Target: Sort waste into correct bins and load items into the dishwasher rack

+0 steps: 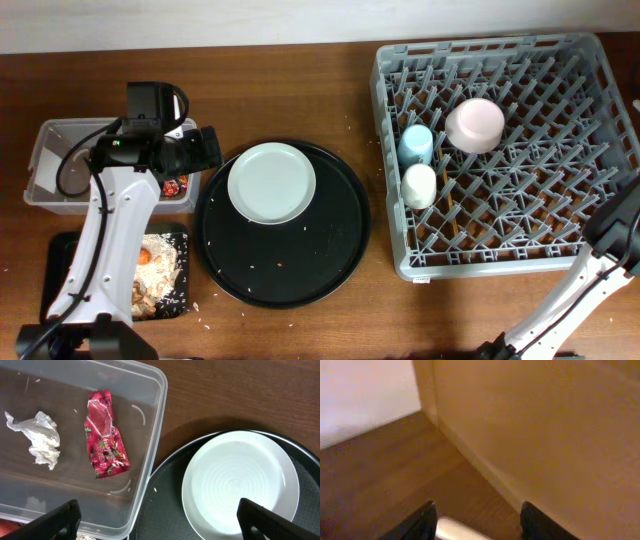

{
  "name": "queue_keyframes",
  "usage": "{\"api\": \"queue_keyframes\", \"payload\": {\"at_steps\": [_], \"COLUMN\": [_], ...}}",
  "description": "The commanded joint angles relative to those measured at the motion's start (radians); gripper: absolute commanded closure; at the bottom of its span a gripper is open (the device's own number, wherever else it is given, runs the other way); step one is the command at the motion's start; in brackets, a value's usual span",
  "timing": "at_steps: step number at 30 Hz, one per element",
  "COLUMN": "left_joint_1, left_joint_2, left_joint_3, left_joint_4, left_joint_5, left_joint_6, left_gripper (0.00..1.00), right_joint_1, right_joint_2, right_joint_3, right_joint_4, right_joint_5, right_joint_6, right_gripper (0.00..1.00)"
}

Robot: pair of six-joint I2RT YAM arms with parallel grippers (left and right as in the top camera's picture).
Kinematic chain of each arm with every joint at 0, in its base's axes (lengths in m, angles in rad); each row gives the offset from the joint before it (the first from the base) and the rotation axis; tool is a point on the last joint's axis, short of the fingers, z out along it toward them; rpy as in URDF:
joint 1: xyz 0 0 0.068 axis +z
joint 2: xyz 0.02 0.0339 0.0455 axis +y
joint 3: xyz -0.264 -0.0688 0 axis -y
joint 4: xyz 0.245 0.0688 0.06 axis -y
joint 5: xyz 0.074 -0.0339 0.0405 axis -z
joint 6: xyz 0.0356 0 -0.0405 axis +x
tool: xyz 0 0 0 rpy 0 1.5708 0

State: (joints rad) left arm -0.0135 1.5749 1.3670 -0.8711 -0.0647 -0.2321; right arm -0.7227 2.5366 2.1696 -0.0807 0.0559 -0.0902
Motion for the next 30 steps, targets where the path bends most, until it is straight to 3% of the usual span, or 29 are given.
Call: {"api": "queue_keyframes", "payload": {"at_steps": [1, 2, 5, 8, 10, 22, 30], "left_joint_1": [-0.001, -0.001, -0.001, -0.001, -0.001, -0.001, -0.001], "left_joint_2": [-0.002, -0.002, -0.002, -0.002, -0.002, -0.002, -0.002], "left_joint_3": [0.005, 0.005, 0.005, 0.005, 0.005, 0.005, 0.005], "left_joint_4": [0.002, 0.002, 0.002, 0.002, 0.002, 0.002, 0.002], "left_joint_5": [-0.011, -0.011, -0.011, -0.011, -0.011, -0.011, -0.011], "left_joint_6": [-0.007, -0.007, -0.007, -0.007, -0.007, -0.007, -0.007], "left_gripper": [0.01, 0.01, 0.01, 0.01, 0.01, 0.01, 0.01], "right_joint_1": [-0.019, -0.026, -0.044, -0.044, -0.044, -0.138, -0.168], "right_joint_2": [0.041, 0.045, 0.047, 0.047, 0.047, 0.283, 0.282], "right_joint_3": [0.009, 0.009, 0.039, 0.258, 0.33, 0.329, 0.329], "right_joint_4": [0.055, 0.055, -0.03, -0.295, -0.347, -0.283, -0.528], "right_joint_5": [-0.002, -0.003, -0.051, -0.051, -0.042, -0.112, -0.092], "right_joint_6": [0.068, 0.11, 0.151, 0.151, 0.151, 0.155, 0.147], "right_gripper": [0.49, 0.69, 0.96, 0.96, 0.96, 0.96, 0.96]}}
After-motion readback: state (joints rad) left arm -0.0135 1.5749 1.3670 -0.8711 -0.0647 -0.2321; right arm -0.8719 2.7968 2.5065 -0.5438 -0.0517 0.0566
